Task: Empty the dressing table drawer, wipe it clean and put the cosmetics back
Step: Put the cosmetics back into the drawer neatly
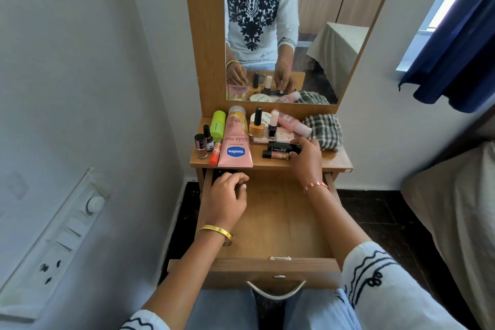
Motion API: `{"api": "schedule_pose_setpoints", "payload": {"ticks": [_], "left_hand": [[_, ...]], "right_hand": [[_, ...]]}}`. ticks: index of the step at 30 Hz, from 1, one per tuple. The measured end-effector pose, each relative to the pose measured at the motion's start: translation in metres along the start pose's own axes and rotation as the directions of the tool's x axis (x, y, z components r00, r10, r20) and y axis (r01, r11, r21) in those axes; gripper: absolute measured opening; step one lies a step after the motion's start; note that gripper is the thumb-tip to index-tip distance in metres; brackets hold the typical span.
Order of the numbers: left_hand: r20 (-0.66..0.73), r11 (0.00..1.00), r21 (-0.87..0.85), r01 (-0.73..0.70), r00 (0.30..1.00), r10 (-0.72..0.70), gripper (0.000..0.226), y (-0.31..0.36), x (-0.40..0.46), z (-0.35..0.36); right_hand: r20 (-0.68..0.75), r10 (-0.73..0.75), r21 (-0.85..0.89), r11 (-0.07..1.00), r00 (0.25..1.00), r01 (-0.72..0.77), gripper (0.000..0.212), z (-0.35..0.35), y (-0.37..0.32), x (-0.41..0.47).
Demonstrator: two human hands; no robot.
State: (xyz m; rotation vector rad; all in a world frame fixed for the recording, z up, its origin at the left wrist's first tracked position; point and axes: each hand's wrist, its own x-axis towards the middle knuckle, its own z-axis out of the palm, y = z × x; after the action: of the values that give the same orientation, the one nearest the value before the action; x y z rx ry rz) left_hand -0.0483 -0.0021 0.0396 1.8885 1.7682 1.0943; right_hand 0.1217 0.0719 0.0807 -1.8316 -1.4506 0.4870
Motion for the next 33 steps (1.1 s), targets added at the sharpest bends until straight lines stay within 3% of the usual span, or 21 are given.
{"api": "schedule_pose_setpoints", "payload": {"ticks": [8,12,14,17,19,21,24,27,31,33], "left_hand": [[0.035,0.997,-0.077,-0.022,0.999,0.025,0.021,0.020,0.001,0.002],[0.049,0.989,-0.141,-0.033,0.998,0.040,0.021,0.030,0.006,0.008],[0.064,0.981,-0.196,0.000,0.998,0.012,0.021,0.034,0.008,0.011],[0.080,0.951,-0.301,0.076,0.995,-0.054,0.033,0.043,0.010,0.013],[0.043,0.931,-0.354,0.086,0.996,-0.075,0.046,0.049,0.009,0.011],[-0.006,0.911,-0.403,0.092,0.995,-0.103,0.052,0.052,0.009,0.008],[0.009,0.859,-0.499,0.116,0.992,-0.129,0.045,0.048,0.009,0.005],[0.064,0.785,-0.604,0.141,0.990,-0.128,0.020,0.046,0.008,0.001],[0.115,0.661,-0.718,0.220,0.973,-0.199,0.016,0.041,0.007,-0.006],[0.161,0.631,-0.729,0.265,0.962,-0.219,0.015,0.038,0.003,-0.009]], "right_hand": [[-0.064,-0.054,0.066,0.996,0.997,0.058,0.031,-0.007,0.007,-0.009],[-0.138,0.005,0.184,0.983,0.990,0.020,0.029,-0.017,0.013,-0.013],[-0.082,0.070,0.334,0.942,0.994,-0.039,0.024,-0.022,0.013,-0.019],[0.181,0.112,0.597,0.777,0.977,-0.200,0.018,-0.027,0.010,-0.038],[0.317,0.091,0.665,0.688,0.944,-0.290,0.020,-0.028,0.008,-0.049],[0.385,0.099,0.660,0.665,0.918,-0.349,0.022,-0.026,0.005,-0.055],[0.445,0.127,0.607,0.685,0.887,-0.403,0.023,-0.022,0.000,-0.060],[0.460,0.124,0.619,0.665,0.879,-0.418,0.023,-0.017,-0.002,-0.064],[0.428,0.018,0.774,0.508,0.904,-0.377,0.008,-0.015,0.001,-0.063],[0.416,0.001,0.817,0.439,0.909,-0.374,0.017,-0.017,0.001,-0.060]]}}
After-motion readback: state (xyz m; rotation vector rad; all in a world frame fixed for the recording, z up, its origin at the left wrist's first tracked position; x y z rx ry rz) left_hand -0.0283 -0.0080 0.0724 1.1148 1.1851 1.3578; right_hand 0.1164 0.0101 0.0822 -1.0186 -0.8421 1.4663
